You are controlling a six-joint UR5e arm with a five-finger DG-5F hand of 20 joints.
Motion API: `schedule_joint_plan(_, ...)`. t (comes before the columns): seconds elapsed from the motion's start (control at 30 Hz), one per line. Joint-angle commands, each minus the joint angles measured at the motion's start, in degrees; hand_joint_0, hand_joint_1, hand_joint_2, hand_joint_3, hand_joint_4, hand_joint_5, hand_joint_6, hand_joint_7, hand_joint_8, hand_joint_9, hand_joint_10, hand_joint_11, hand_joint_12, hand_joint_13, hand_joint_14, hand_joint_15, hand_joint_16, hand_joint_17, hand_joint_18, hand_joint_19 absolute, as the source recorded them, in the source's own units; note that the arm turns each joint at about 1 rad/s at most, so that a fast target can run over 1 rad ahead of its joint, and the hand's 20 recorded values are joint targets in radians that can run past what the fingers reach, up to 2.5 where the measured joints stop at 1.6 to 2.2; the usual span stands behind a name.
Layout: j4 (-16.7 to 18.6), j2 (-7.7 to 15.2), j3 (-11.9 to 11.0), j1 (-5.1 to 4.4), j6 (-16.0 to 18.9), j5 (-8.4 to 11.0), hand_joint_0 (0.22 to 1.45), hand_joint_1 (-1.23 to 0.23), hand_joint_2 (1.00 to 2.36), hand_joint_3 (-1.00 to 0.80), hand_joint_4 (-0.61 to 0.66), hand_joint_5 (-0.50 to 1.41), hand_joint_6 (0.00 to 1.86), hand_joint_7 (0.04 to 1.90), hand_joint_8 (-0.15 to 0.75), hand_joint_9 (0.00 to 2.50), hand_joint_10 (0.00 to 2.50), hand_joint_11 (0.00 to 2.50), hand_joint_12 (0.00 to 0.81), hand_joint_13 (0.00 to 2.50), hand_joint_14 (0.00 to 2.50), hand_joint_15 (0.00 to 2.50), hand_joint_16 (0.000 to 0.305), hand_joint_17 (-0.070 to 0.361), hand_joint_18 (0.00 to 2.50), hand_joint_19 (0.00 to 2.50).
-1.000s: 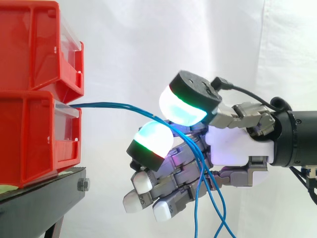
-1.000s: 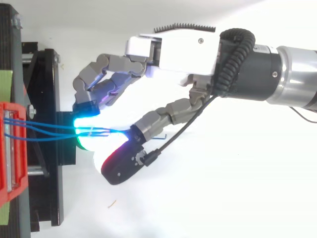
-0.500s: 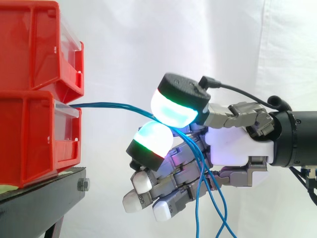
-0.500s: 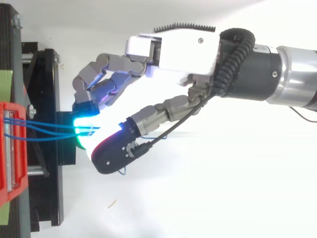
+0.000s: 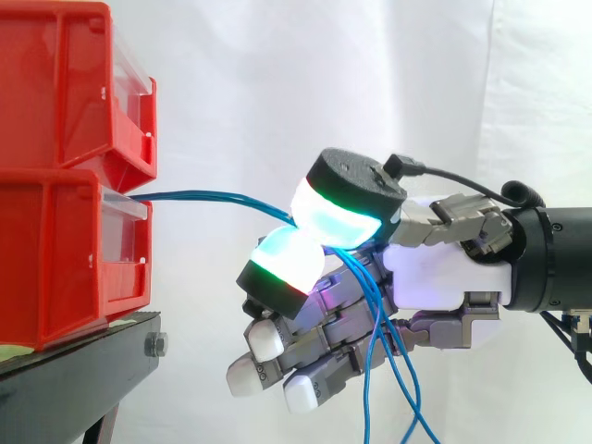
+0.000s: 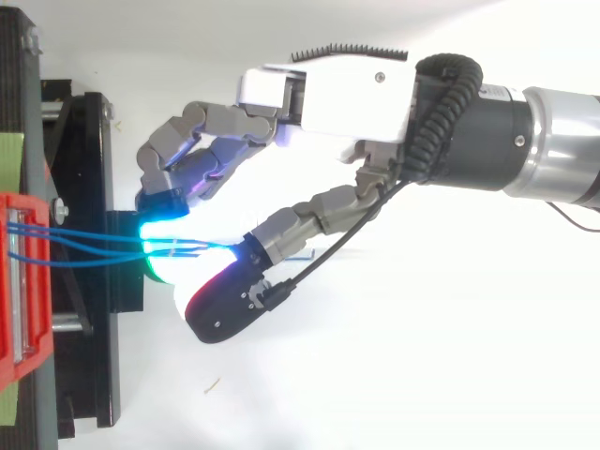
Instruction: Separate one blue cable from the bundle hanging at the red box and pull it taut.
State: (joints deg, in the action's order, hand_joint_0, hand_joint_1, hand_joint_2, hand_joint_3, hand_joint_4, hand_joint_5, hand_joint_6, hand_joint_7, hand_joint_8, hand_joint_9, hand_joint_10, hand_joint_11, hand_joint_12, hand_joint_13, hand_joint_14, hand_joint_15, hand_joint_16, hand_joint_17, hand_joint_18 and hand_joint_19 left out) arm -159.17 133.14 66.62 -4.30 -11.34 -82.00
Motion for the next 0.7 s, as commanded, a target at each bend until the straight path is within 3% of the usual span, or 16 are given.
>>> schedule_joint_plan(0.0, 0.0, 0.01, 0.0, 0.0, 0.0, 0.0, 0.46, -0.65, 1.0, -0.5, 0.17, -0.17, 0.88, 1.09, 0.387, 0.75, 0.01, 0.62, 0.451, 0.45, 0.01, 0.22, 0.063, 0.143, 0.64, 0.33)
schedule_joint_plan(0.23, 0.35, 0.01, 0.0, 0.0, -0.18, 0.0, 0.49, -0.53, 1.0, -0.5, 0.16, -0.17, 0.83, 1.06, 0.375, 0.72, 0.01, 0.58, 0.433, 0.36, 0.01, 0.18, 0.062, 0.138, 0.51, 0.33)
schedule_joint_plan(0.4, 0.53, 0.01, 0.0, 0.0, -0.44, 0.08, 0.57, -0.55, 1.01, -0.36, 0.17, -0.17, 0.83, 1.06, 0.384, 0.73, 0.01, 0.57, 0.439, 0.37, 0.0, 0.17, 0.063, 0.143, 0.52, 0.32)
schedule_joint_plan(0.67, 0.7, 0.01, 0.09, 0.0, -0.53, 0.08, 0.59, -0.63, 1.0, -0.21, 0.23, -0.18, 0.85, 1.01, 0.42, 0.76, 0.01, 0.57, 0.473, 0.39, 0.0, 0.17, 0.07, 0.157, 0.59, 0.27)
